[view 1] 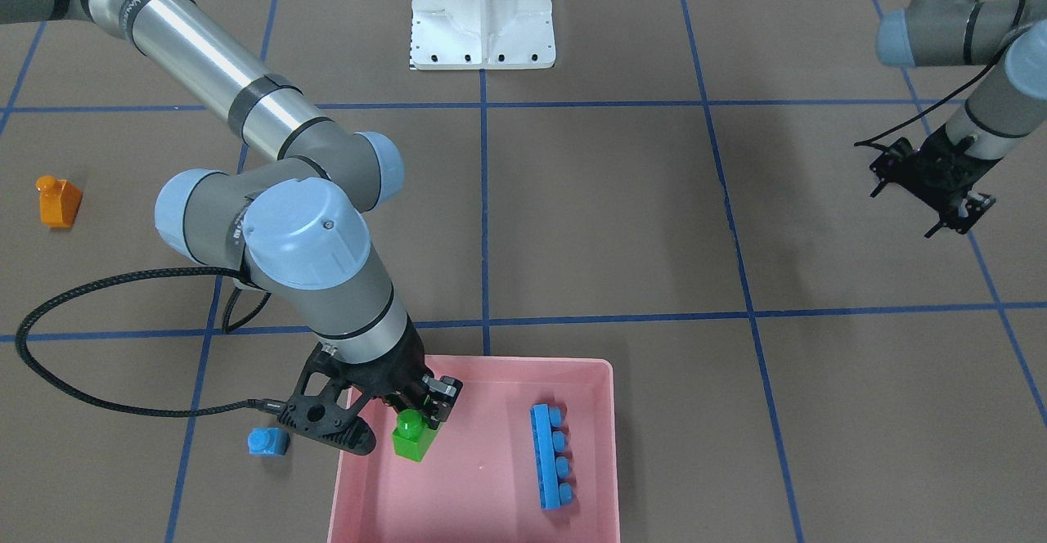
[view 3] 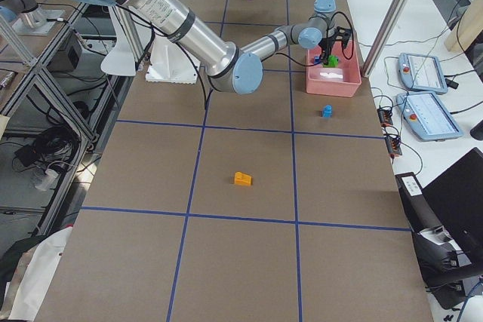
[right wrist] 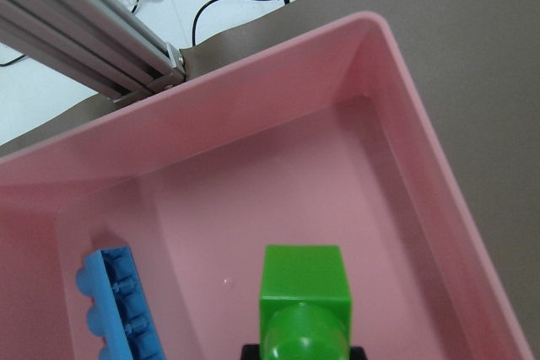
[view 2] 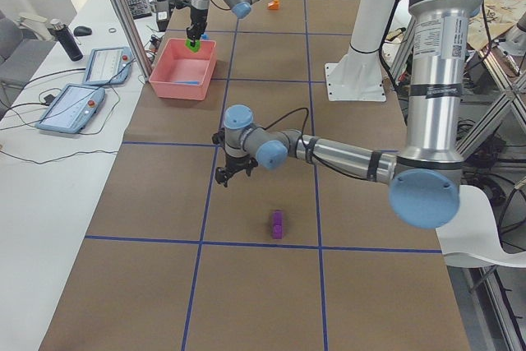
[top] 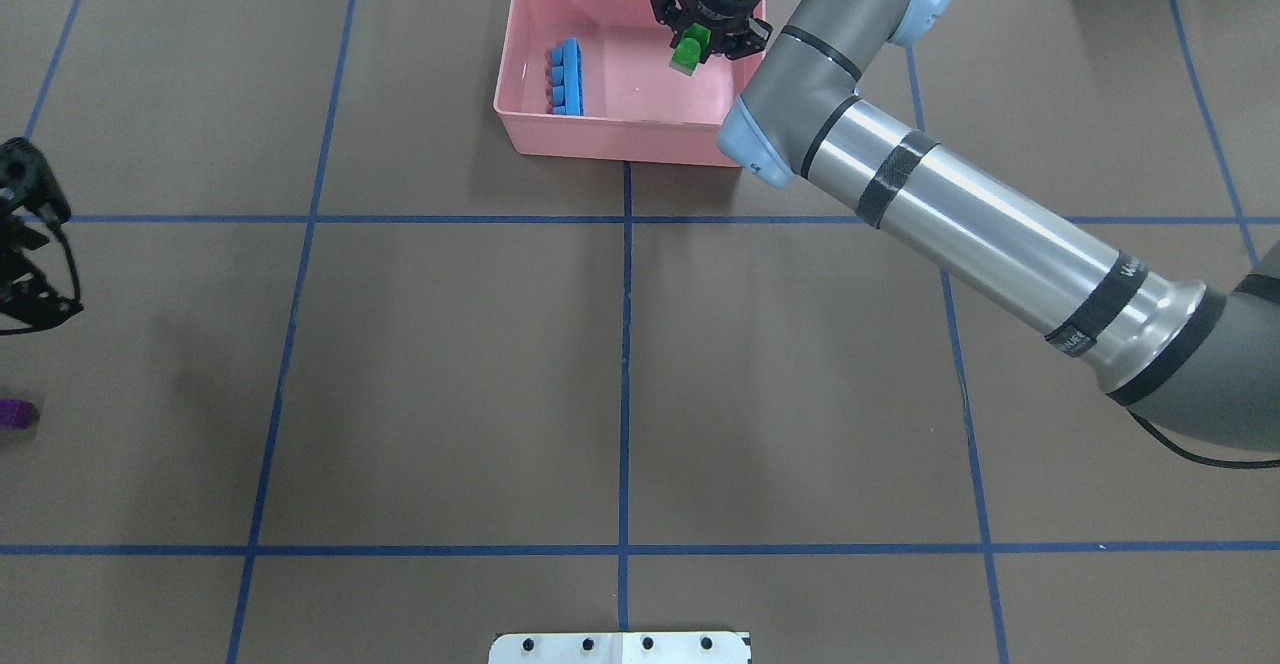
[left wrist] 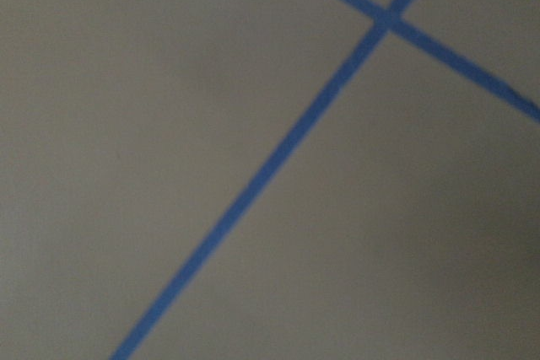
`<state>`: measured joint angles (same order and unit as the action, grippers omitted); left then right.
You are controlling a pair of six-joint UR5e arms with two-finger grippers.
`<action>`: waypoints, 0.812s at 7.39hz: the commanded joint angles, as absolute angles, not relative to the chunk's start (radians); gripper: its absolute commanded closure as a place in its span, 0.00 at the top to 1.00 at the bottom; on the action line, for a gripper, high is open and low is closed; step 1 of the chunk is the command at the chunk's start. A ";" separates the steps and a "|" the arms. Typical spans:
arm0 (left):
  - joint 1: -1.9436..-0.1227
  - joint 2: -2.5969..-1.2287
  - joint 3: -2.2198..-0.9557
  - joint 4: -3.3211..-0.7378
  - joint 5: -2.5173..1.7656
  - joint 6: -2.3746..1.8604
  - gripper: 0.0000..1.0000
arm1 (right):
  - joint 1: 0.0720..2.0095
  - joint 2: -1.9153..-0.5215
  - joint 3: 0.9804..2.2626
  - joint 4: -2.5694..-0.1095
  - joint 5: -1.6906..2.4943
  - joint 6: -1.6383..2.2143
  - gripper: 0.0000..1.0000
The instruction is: Put all blocks into box
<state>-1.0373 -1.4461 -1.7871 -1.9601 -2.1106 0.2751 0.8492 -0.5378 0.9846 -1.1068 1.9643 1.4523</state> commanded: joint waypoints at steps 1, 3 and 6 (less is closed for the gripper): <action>-1.035 -1.188 -1.876 -2.046 -2.076 0.465 1.00 | 0.842 -0.535 0.992 -1.097 1.963 1.459 1.00; -1.005 -1.192 -1.798 -2.091 -2.051 0.502 0.99 | 0.895 -0.567 1.085 -1.098 2.070 1.453 1.00; -0.894 -1.297 -1.692 -2.089 -2.046 0.500 0.97 | 0.969 -0.730 1.219 -1.094 2.166 1.372 1.00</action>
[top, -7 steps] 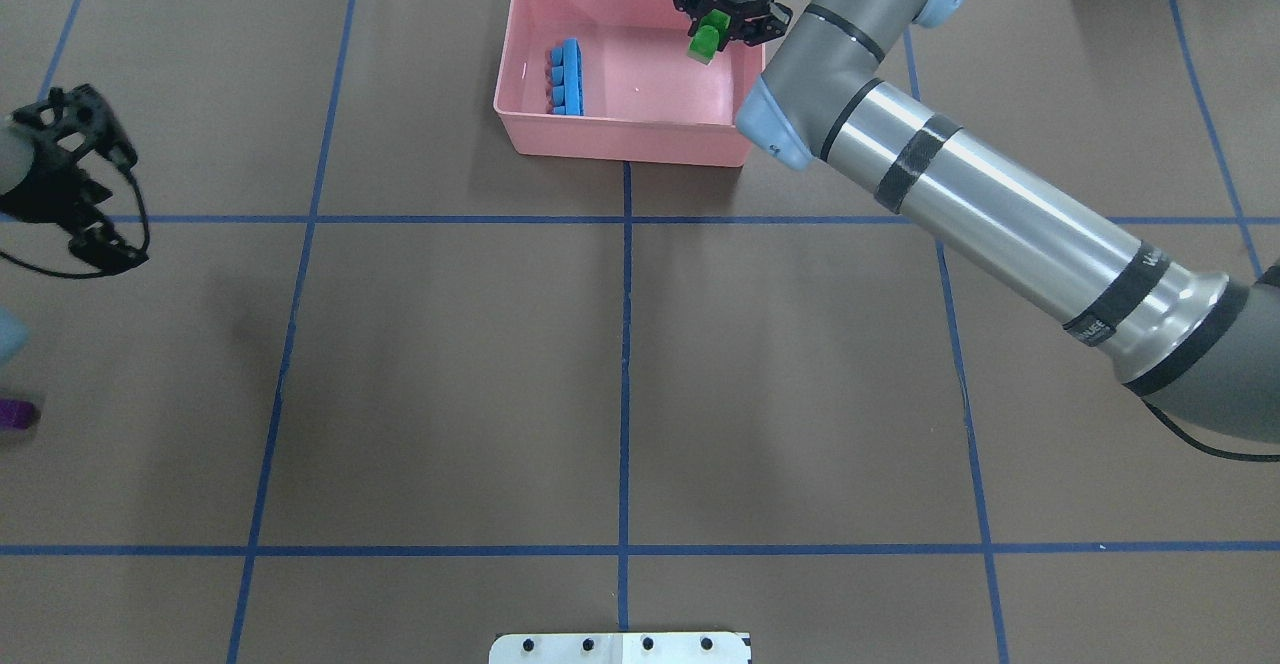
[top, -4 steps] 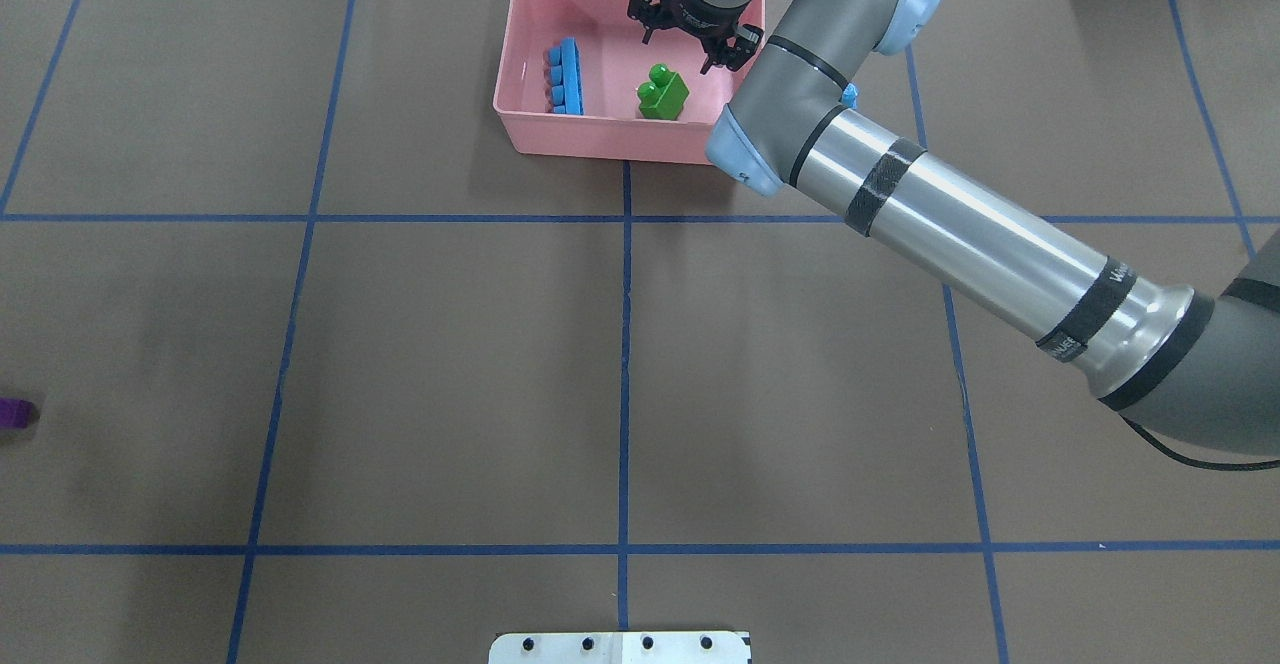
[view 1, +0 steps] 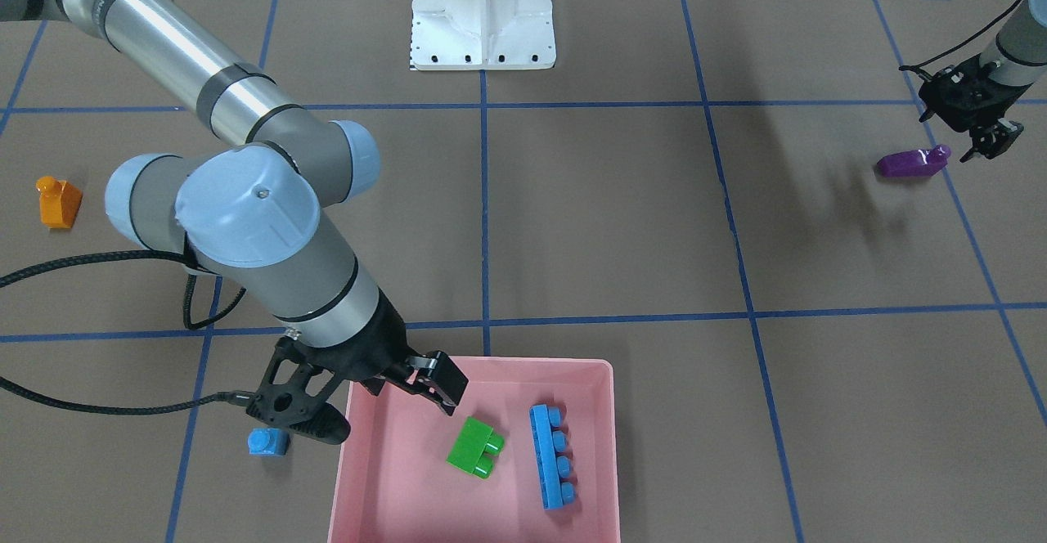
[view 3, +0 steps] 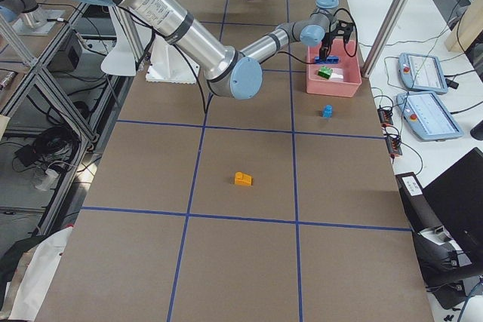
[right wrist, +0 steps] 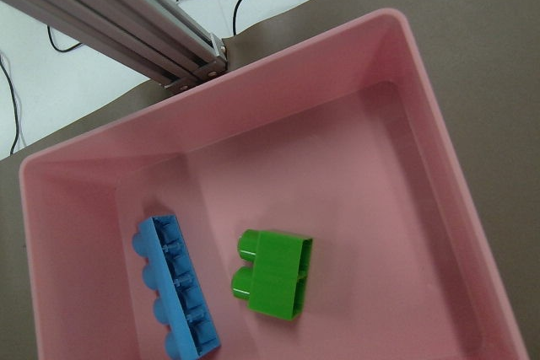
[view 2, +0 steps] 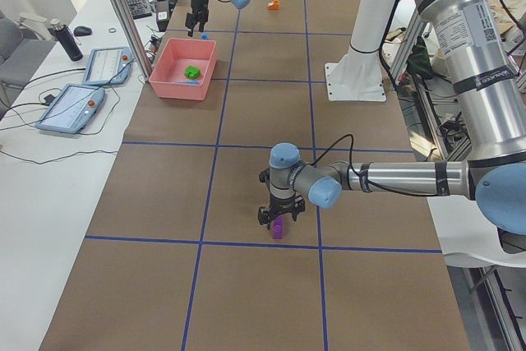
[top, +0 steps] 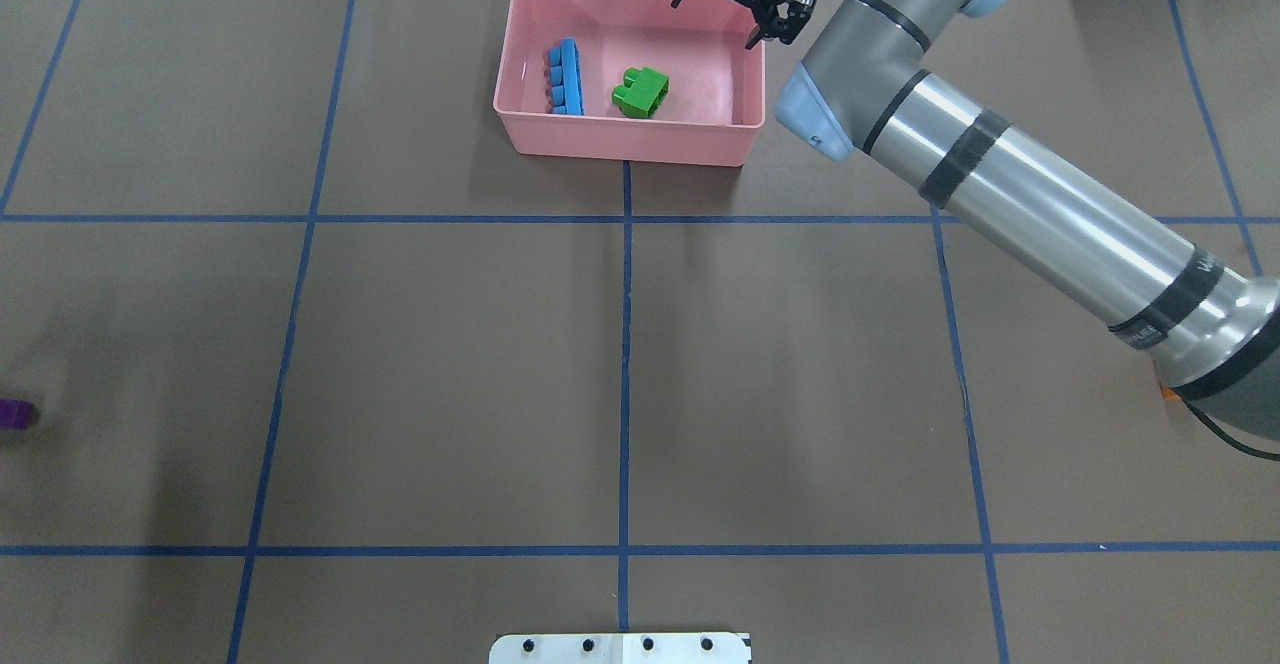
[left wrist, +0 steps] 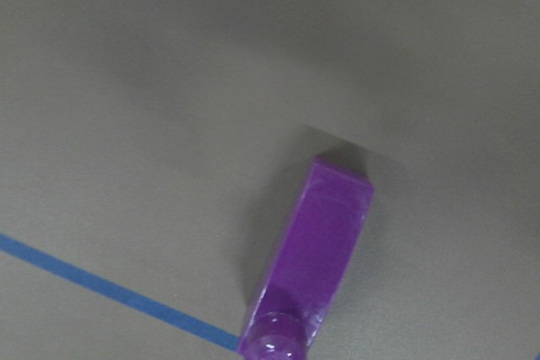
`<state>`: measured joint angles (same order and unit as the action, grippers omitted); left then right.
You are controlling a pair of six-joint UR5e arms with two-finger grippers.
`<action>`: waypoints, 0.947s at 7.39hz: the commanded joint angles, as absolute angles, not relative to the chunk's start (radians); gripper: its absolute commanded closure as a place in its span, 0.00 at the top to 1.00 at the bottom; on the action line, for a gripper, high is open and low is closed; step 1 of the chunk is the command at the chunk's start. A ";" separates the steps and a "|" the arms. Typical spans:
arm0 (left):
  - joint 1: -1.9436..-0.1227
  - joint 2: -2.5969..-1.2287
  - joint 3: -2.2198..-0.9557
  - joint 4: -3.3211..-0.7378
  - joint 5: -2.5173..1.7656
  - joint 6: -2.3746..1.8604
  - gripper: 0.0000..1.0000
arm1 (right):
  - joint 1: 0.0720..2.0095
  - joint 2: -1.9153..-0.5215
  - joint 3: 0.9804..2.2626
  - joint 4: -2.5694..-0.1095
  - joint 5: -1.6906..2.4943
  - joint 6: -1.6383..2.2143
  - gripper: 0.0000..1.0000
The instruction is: Put all blocks into box
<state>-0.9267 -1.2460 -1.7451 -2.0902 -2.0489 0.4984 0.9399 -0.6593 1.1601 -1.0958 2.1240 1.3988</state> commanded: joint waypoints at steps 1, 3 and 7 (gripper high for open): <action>-0.890 -1.299 -1.686 -2.089 -2.045 0.499 0.97 | 0.986 -0.776 1.256 -1.094 2.187 1.333 1.00; -0.890 -1.313 -1.690 -2.086 -2.048 0.500 0.01 | 0.997 -0.795 1.262 -1.094 2.189 1.325 1.00; -0.931 -1.468 -1.784 -1.897 -2.126 0.300 0.00 | 1.040 -0.962 1.388 -1.095 2.218 1.245 1.00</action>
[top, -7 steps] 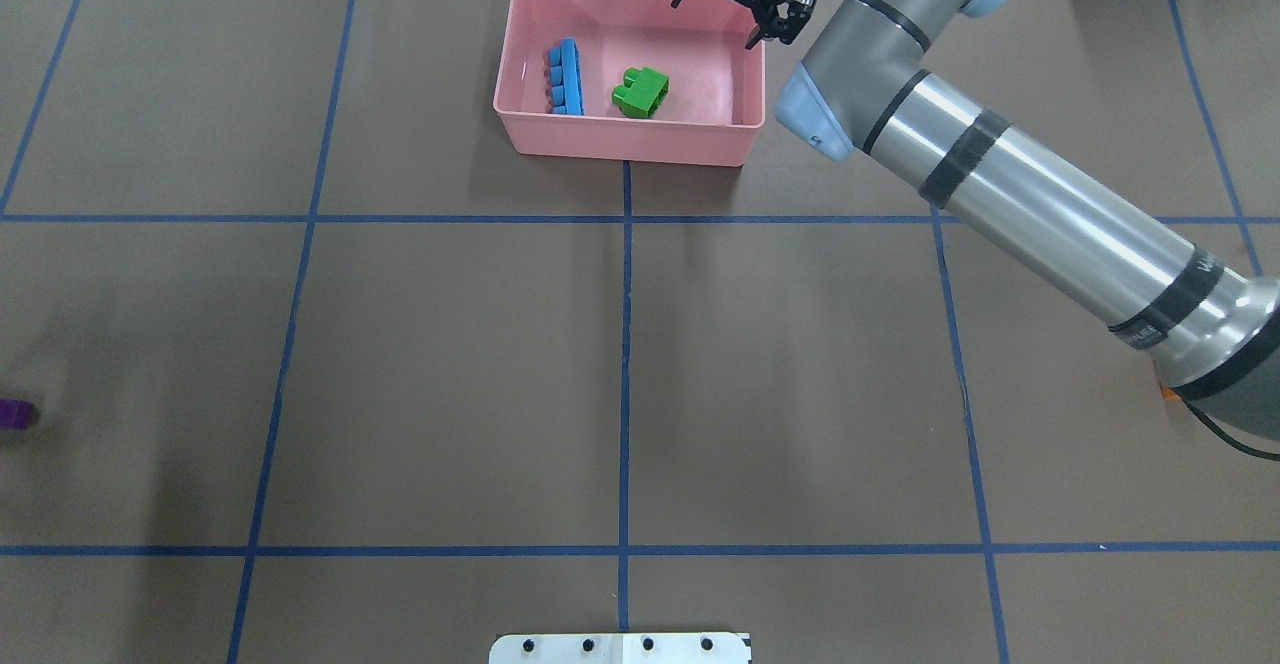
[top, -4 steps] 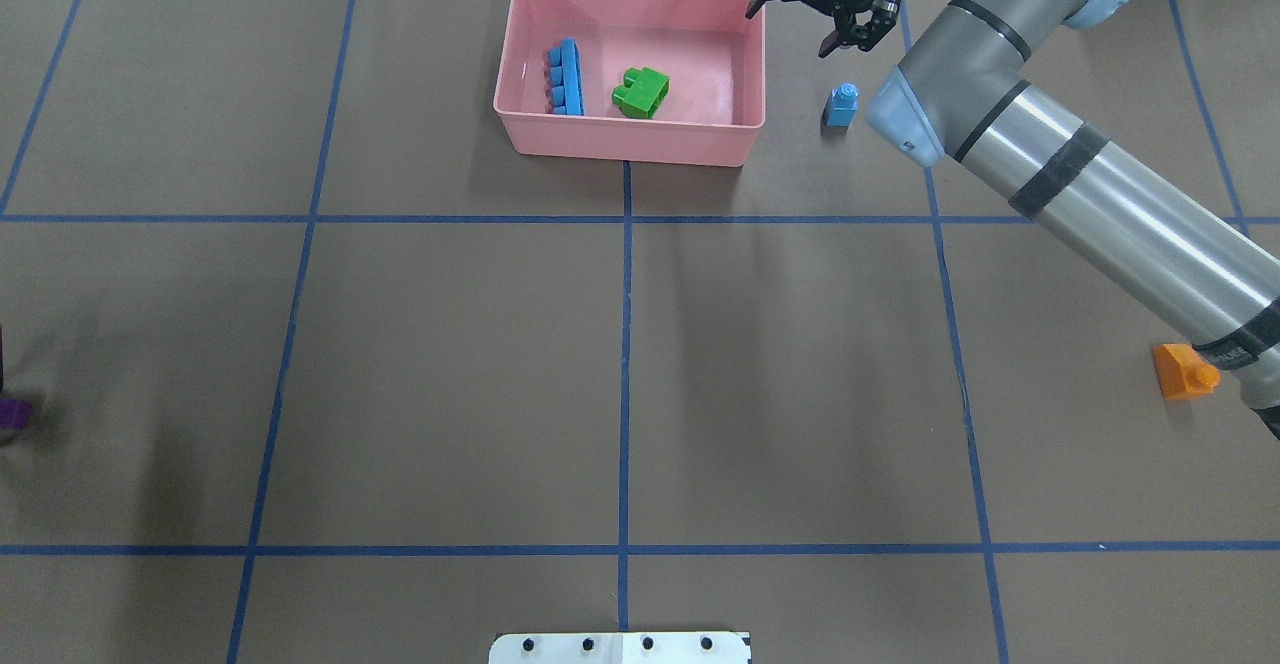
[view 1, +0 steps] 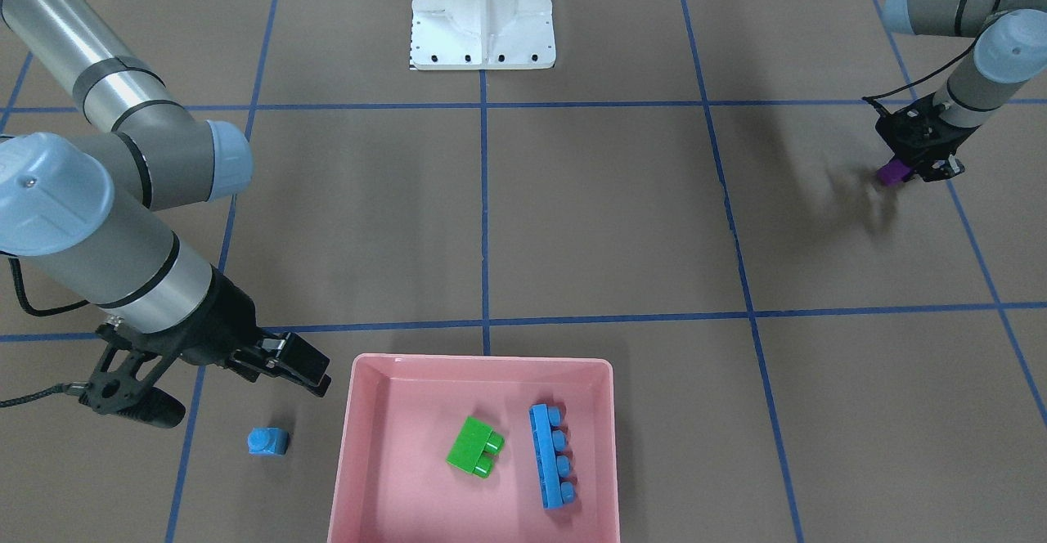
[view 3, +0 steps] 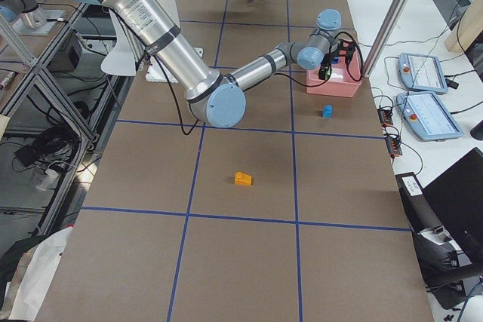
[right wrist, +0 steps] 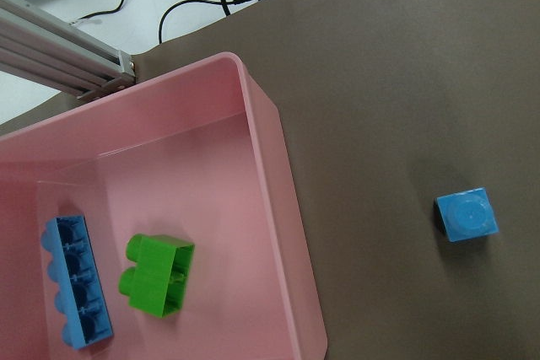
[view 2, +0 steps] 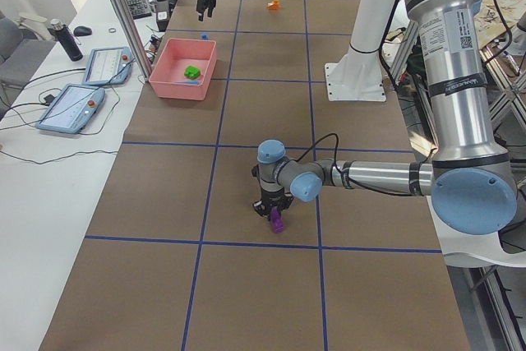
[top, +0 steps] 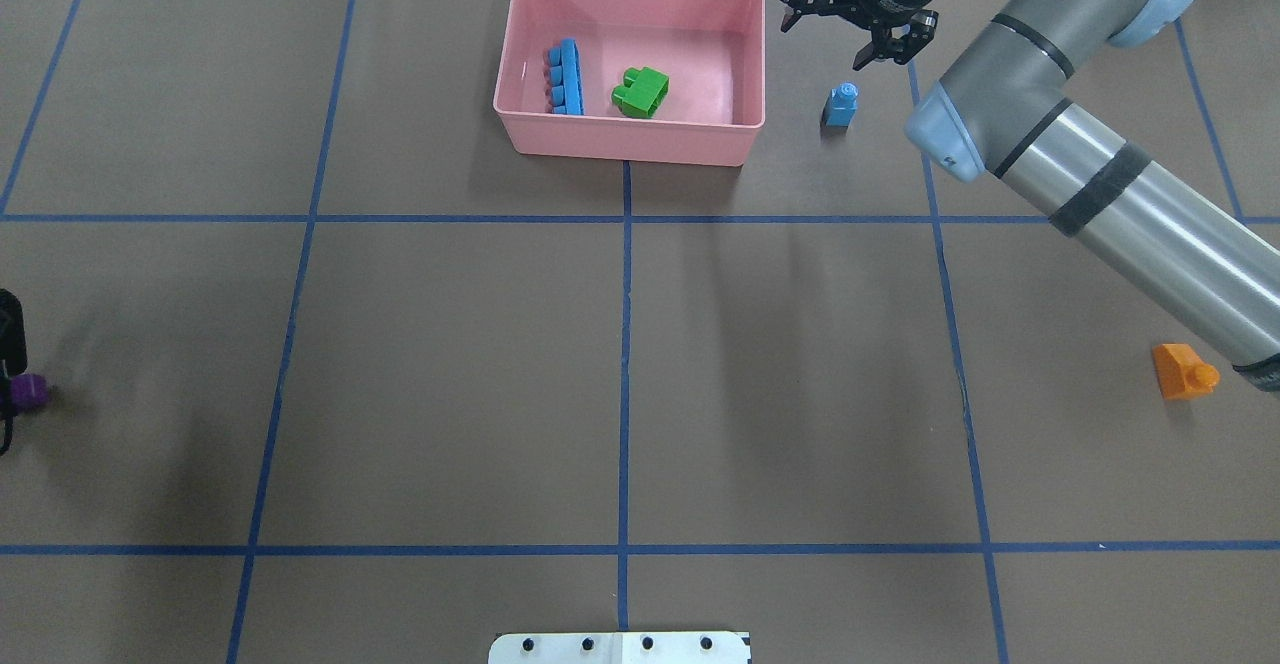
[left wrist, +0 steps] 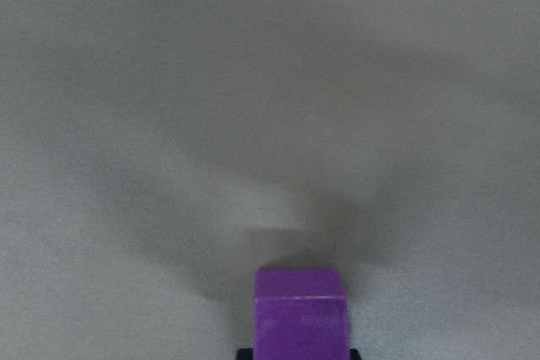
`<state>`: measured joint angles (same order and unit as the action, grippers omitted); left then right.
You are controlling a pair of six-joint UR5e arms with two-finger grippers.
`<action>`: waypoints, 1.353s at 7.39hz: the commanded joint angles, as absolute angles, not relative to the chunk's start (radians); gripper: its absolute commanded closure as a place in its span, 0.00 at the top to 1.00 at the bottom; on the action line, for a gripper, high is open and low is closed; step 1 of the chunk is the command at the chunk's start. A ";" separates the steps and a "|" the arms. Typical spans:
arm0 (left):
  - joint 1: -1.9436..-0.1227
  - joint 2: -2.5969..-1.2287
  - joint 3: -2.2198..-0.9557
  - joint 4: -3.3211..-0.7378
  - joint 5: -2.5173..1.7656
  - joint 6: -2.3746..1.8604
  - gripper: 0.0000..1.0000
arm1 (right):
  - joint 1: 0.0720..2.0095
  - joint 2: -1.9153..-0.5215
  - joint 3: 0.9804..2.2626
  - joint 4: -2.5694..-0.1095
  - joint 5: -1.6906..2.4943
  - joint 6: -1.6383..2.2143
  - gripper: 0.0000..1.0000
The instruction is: Put all blocks into box
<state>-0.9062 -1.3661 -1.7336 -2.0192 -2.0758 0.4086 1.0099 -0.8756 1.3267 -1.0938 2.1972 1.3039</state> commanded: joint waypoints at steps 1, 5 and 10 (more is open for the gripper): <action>-0.946 -1.641 -1.784 -1.735 -2.140 0.202 0.00 | 1.089 -1.086 1.443 -1.097 2.293 1.126 1.00; -0.956 -2.175 -1.578 -1.572 -2.145 -0.357 0.00 | 1.134 -1.463 1.529 -1.101 2.339 0.780 1.00; -0.969 -2.564 -1.173 -1.725 -2.141 -0.668 0.00 | 1.111 -1.666 1.551 -1.101 2.376 0.664 1.00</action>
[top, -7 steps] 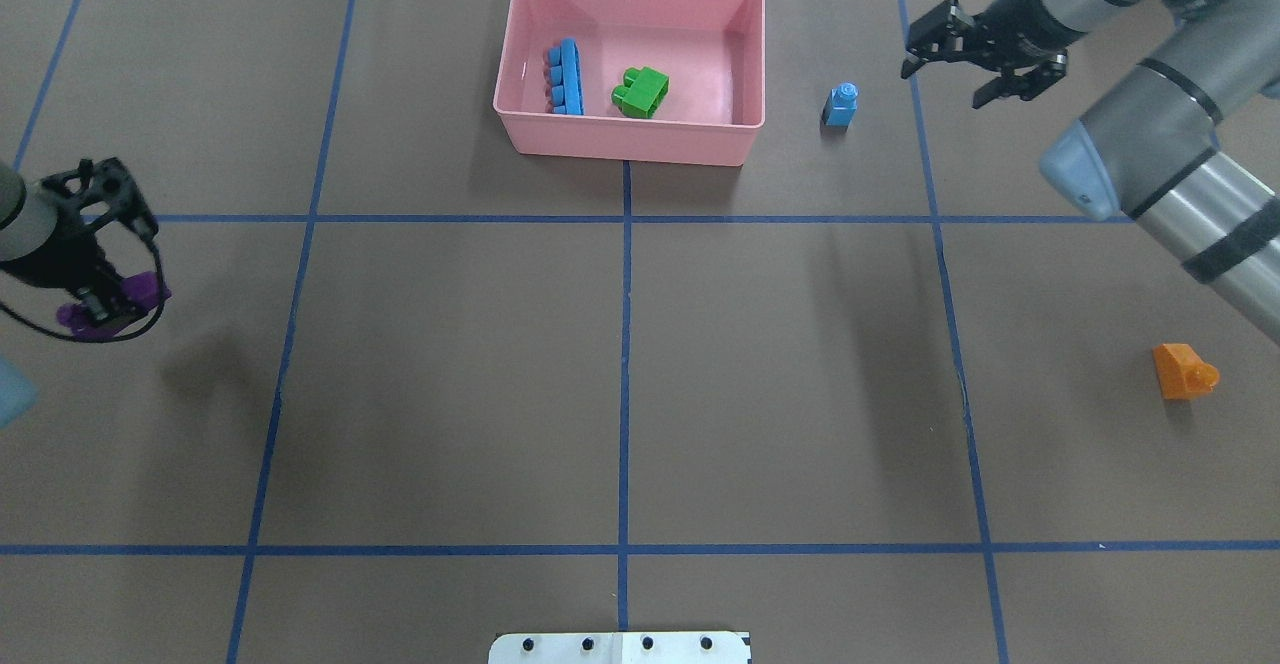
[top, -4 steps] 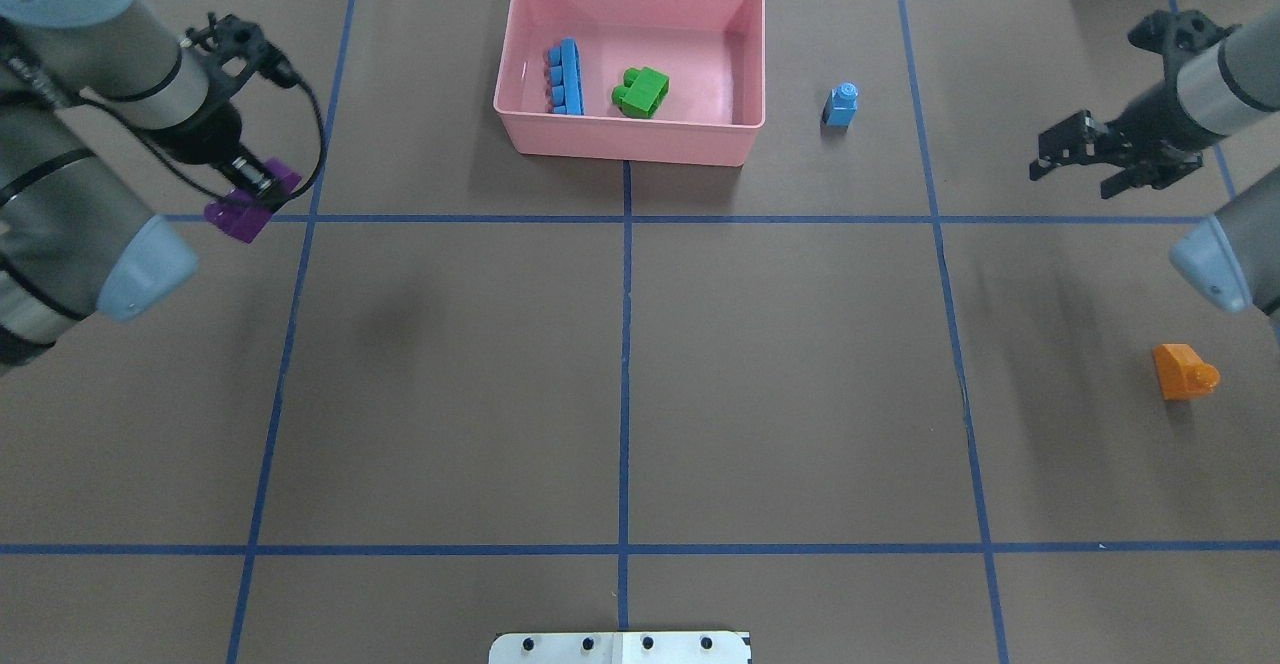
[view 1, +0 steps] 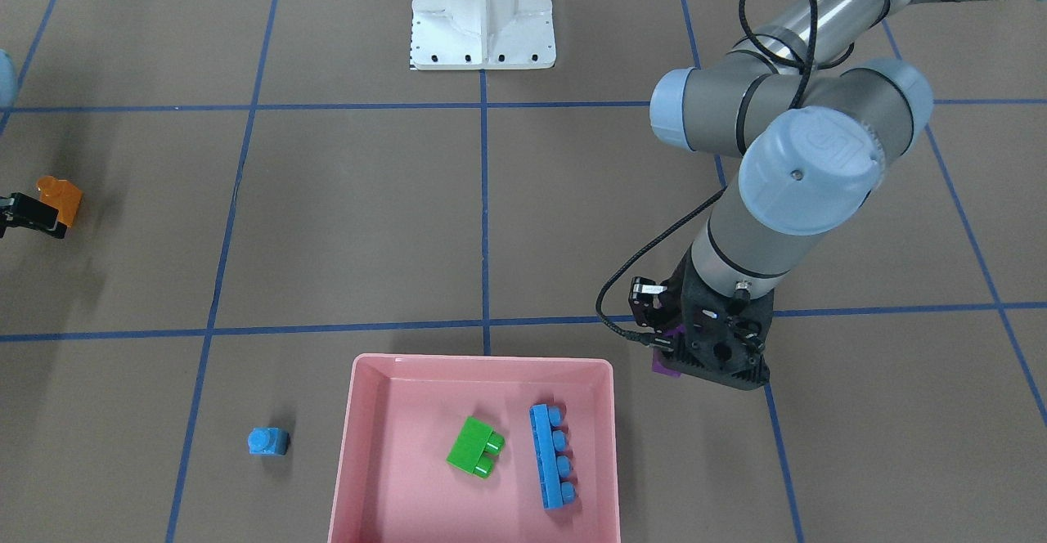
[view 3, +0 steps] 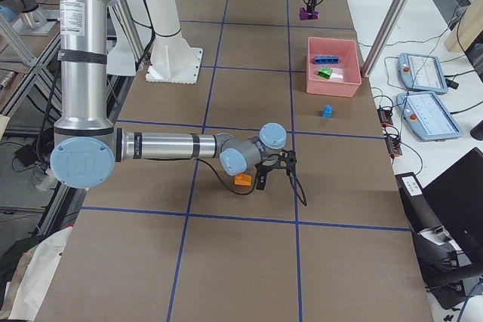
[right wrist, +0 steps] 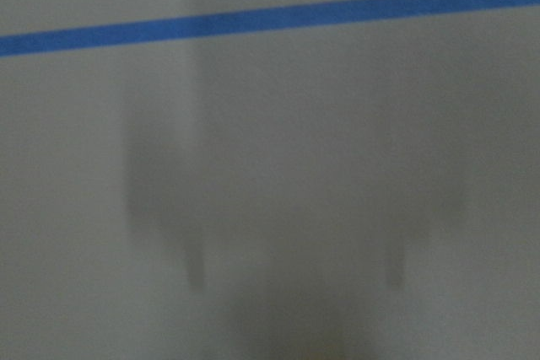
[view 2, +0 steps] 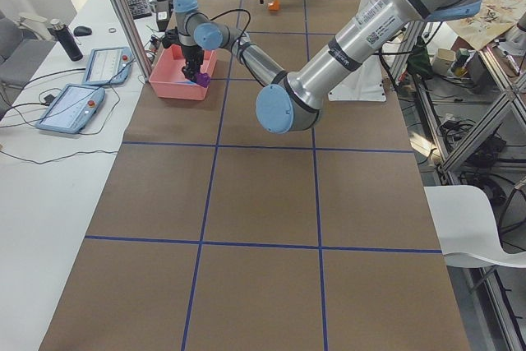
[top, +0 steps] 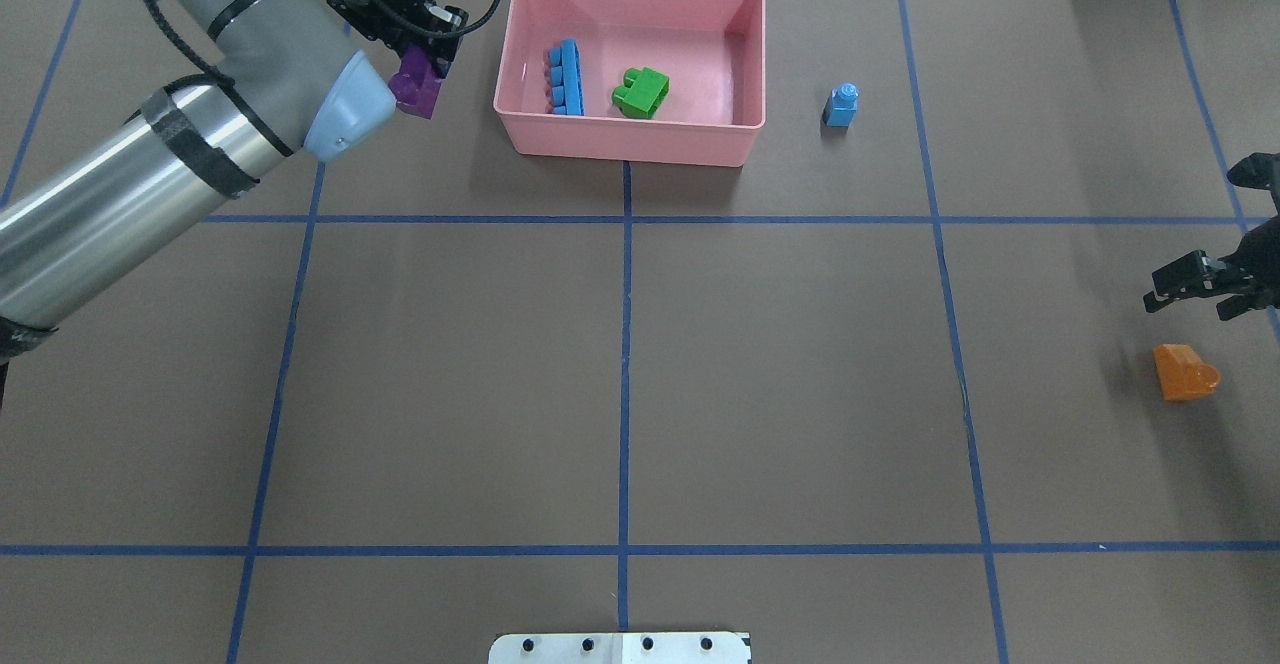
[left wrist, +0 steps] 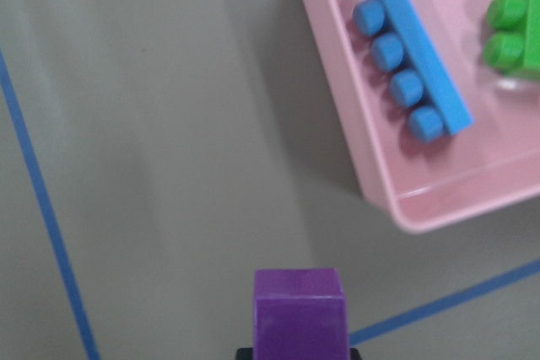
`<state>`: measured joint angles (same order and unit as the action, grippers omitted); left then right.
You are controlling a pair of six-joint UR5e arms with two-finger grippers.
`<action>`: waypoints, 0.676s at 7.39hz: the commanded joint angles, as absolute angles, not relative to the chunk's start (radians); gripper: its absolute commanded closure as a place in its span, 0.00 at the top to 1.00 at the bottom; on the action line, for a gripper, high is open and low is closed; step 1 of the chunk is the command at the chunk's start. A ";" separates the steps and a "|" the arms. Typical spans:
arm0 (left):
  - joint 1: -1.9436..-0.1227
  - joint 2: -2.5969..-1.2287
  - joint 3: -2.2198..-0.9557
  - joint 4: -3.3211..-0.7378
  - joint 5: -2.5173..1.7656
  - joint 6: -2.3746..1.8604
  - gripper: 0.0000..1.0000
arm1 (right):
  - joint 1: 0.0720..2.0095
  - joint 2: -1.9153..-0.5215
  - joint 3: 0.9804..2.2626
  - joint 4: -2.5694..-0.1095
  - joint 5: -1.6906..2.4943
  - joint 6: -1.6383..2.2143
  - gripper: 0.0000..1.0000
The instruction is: Put all blocks into box
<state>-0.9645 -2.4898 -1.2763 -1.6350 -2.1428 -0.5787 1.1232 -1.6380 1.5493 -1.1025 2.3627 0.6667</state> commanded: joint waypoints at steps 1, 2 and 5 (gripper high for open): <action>-0.968 -2.595 -1.101 -1.805 -2.137 -0.714 0.00 | 1.092 -1.658 1.549 -1.100 2.405 0.676 1.00; -0.968 -2.611 -1.089 -1.810 -2.137 -0.722 0.00 | 1.065 -1.652 1.545 -1.098 2.408 0.692 1.00; -0.969 -2.698 -0.976 -1.888 -2.131 -0.825 0.00 | 1.048 -1.690 1.545 -1.094 2.414 0.680 0.84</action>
<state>-0.9692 -2.6526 -1.0461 -1.8304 -2.1331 -0.7700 1.0534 -1.6694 1.5445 -1.0963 2.4114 0.6866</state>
